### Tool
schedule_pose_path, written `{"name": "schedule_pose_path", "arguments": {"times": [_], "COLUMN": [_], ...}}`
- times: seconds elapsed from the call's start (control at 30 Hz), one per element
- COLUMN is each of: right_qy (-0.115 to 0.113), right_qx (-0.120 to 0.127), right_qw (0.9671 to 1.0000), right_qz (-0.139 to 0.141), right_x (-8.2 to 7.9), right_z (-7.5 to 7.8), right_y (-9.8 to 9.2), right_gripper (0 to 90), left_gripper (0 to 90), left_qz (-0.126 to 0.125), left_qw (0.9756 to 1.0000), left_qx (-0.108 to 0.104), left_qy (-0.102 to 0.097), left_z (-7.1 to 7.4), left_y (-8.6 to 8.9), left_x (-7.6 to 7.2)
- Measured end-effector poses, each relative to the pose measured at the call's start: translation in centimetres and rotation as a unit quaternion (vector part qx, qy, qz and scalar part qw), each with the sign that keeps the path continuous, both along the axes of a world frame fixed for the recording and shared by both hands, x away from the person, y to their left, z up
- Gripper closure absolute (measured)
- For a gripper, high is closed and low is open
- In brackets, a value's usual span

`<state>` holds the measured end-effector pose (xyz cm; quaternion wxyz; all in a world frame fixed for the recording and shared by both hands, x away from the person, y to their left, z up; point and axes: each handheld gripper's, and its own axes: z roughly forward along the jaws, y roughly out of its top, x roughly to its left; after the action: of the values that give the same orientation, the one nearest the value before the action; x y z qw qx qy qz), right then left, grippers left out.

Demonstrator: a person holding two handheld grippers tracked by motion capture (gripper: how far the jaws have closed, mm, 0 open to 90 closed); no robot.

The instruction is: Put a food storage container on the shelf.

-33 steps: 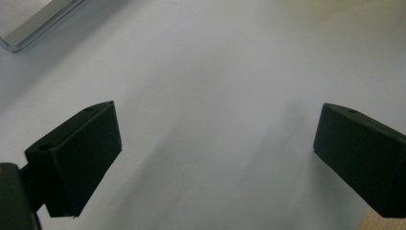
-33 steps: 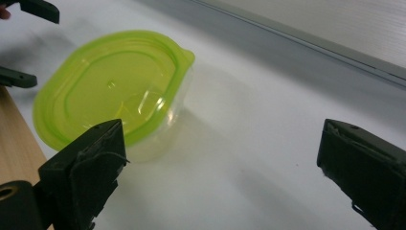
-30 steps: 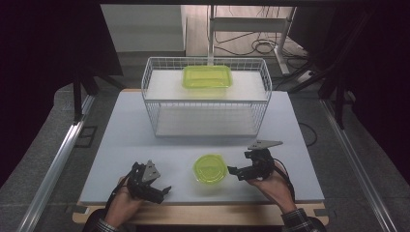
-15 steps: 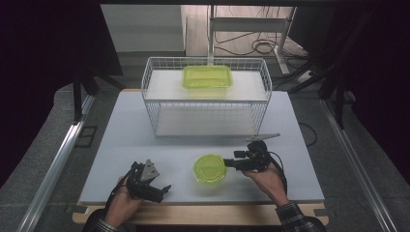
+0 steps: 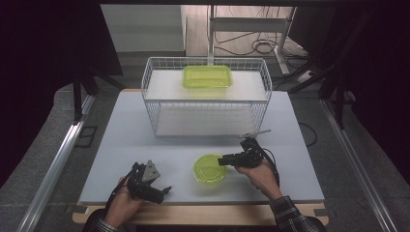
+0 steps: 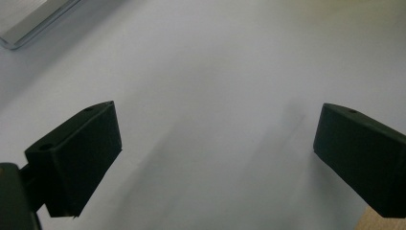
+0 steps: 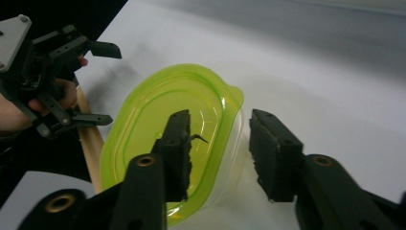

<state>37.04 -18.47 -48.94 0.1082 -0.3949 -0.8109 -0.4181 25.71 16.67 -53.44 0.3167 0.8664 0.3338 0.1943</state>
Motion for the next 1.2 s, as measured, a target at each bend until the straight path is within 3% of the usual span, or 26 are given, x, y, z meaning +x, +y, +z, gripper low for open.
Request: {"name": "schedule_pose_path", "arguments": {"times": [0.23, 0.3, 0.47, 0.57, 0.73, 0.97, 1.2], "right_qy": [0.037, 0.053, 0.068, 0.079, 0.072, 0.074, 0.067], "right_qx": [-0.001, 0.010, 0.015, 0.037, 0.038, 0.062, 0.085], "right_qw": [0.9993, 0.9986, 0.9975, 0.9961, 0.9967, 0.9952, 0.9939], "right_qz": [-0.001, 0.002, 0.007, 0.007, -0.001, -0.016, -0.021], "right_x": [0.3, 0.4, 0.3, 0.3, 0.3, 0.6, 0.9], "right_z": [-0.3, -0.3, -0.1, 0.0, 0.3, 0.8, 1.8], "right_y": [-0.1, -0.2, -0.2, -0.2, -0.5, -1.2, -1.5], "right_gripper": [74.9, 79.0, 80.6, 81.5, 81.6, 81.7, 81.7], "left_gripper": [2.3, 2.3, 2.3, 2.3, 2.3, 2.3, 1.6], "left_qz": [-0.002, -0.002, -0.002, -0.002, -0.001, 0.002, 0.010], "left_qw": [1.0000, 1.0000, 1.0000, 1.0000, 1.0000, 1.0000, 0.9998], "left_qx": [0.003, 0.004, 0.004, 0.005, 0.003, 0.002, -0.017], "left_qy": [0.001, 0.001, 0.001, 0.001, -0.001, -0.003, 0.002], "left_z": [0.0, -0.1, -0.1, -0.1, 0.0, 0.0, 0.3], "left_y": [-0.1, -0.1, -0.1, -0.1, -0.1, 0.0, 0.3], "left_x": [0.0, 0.0, 0.0, 0.0, 0.0, 0.0, 0.1]}}
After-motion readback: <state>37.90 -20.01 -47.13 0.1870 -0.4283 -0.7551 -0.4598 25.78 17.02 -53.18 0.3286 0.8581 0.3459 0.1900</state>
